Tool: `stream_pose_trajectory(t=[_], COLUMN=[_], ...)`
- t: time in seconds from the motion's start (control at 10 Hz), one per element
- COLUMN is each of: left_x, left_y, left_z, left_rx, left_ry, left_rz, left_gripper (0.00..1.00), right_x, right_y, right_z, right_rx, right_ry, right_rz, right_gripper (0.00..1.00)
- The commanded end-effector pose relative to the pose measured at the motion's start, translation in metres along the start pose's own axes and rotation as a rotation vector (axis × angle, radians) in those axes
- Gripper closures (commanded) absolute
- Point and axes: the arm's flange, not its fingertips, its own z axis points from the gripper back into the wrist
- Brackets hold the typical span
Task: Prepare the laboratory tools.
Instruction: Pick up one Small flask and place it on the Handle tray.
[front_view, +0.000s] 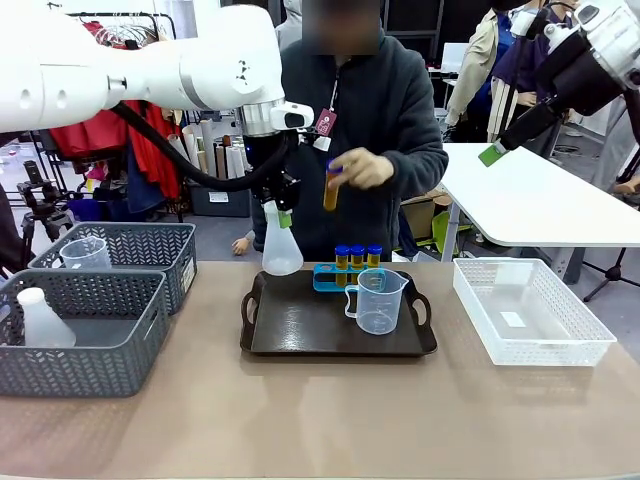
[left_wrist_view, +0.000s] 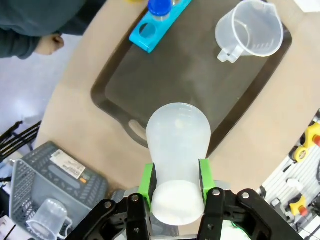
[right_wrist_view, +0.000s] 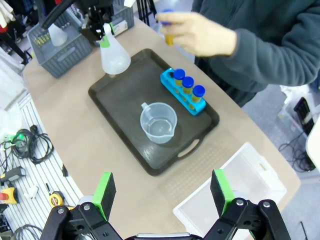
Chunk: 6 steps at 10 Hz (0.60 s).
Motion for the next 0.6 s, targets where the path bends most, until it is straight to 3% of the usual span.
stream_pose_trajectory(t=[0.0, 0.5], left_x=[0.003, 0.001], left_y=[0.001, -0.001], left_z=[0.005, -0.004], left_rx=[-0.034, -0.007], left_ry=[0.003, 0.008], left_rz=[-0.022, -0.002], left_gripper=[1.0, 1.0], right_x=[0.001, 0.001], right_y=[-0.002, -0.002], right_z=[0.001, 0.001], right_rx=[0.011, 0.011], right_ry=[-0.014, -0.014], right_rz=[0.009, 0.009], right_gripper=[0.0, 0.0])
